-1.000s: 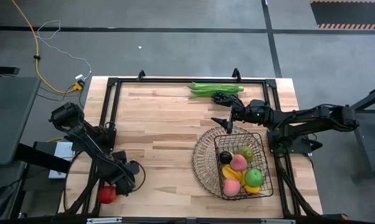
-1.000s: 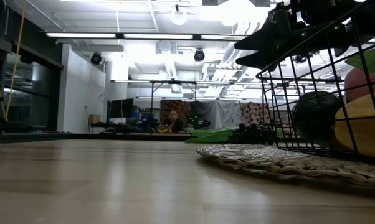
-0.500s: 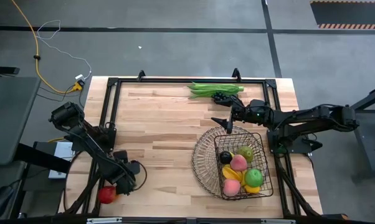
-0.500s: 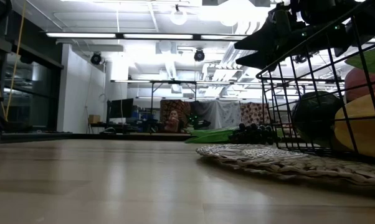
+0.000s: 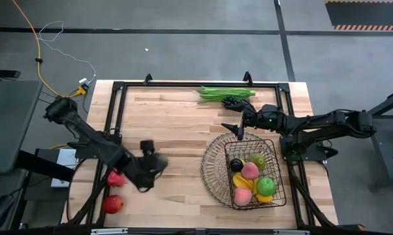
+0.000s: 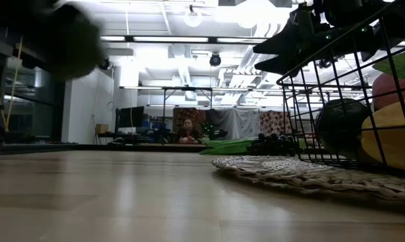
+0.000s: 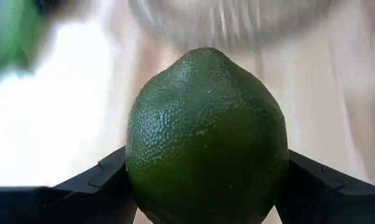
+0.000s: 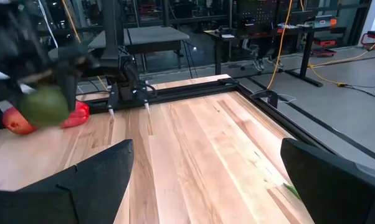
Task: Build produce basket
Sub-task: Put the green lime into the wire basket
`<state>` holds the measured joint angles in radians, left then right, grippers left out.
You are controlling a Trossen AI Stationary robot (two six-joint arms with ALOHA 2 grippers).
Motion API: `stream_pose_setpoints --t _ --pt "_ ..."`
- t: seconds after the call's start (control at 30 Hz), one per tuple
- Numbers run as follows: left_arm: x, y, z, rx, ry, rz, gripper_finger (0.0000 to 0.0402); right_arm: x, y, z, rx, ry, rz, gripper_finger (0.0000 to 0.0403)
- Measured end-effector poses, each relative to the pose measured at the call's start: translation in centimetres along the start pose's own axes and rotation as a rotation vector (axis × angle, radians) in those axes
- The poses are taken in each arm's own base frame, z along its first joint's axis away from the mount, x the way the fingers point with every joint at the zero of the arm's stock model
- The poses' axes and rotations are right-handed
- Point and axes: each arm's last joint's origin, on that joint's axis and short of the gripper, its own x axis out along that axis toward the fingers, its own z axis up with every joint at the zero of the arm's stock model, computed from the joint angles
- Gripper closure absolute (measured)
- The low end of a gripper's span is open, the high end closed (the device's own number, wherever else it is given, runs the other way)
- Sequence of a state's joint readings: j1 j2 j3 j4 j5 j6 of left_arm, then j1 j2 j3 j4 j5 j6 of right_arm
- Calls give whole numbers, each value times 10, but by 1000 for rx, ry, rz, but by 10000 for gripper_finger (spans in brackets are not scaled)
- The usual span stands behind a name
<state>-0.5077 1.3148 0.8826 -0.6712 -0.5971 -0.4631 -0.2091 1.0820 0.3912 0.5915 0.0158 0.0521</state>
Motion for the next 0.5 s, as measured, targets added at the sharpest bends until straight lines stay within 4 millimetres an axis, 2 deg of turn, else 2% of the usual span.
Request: stream_pose_setpoints --t 0.1,0.2,0.37,0.5 --pt "6 23 14 7 -192 -18 128 0 0 0 0 4 0 8" --pt "17 50 20 -10 -356 -81 128 0 0 -1 0 6 0 8" --pt "36 94 9 -110 -589 -82 128 0 0 0 0 5 0 8" --pt "45 112 -9 -194 -758 -95 127 0 0 0 -5 4 0 8"
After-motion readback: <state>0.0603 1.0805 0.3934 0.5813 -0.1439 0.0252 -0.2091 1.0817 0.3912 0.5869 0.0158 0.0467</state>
